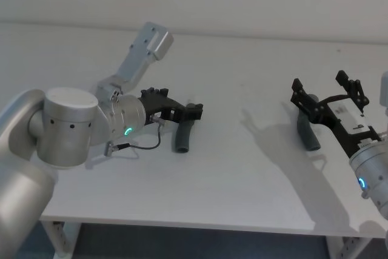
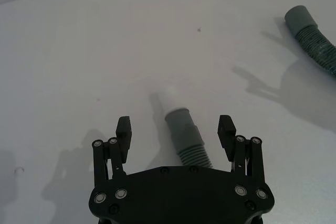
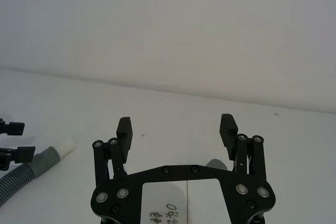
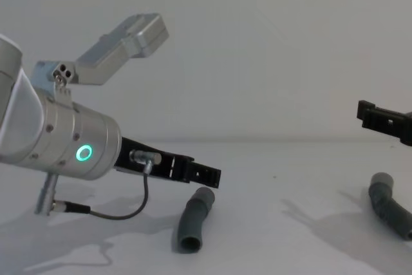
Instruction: Use both hands to pick up one end of the pipe from the table, align the ends, and insert them.
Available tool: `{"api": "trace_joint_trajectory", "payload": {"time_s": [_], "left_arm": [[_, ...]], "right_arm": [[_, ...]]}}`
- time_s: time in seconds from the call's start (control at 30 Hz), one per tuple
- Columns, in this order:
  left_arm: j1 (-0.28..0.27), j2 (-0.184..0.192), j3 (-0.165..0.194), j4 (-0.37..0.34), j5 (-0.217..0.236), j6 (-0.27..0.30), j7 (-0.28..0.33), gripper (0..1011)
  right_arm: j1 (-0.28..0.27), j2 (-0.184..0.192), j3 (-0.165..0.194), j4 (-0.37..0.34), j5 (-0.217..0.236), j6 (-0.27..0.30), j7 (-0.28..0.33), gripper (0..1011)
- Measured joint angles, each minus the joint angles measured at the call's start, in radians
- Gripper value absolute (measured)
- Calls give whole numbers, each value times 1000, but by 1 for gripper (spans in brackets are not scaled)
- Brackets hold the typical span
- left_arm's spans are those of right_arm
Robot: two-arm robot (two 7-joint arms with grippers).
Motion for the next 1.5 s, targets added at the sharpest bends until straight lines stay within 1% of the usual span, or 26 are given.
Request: {"api": "trace_joint_trajectory", "payload": {"time_s": [0.17, 0.57, 1.03, 1.5], "left_arm": [[-7, -3, 1, 0, 0, 31, 0, 1001], [-18, -1, 13, 10, 19, 71, -1, 1001], [-40, 4, 40, 46, 59, 66, -5, 1001], [-59, -5, 51, 84, 74, 55, -25, 1001]], "right_arm": [[0, 0, 0, 0, 0, 0, 0, 998], [0, 0, 0, 0, 0, 0, 0, 997], [0, 0, 0, 0, 0, 0, 0, 998], [0, 0, 0, 0, 0, 0, 0, 998]]}}
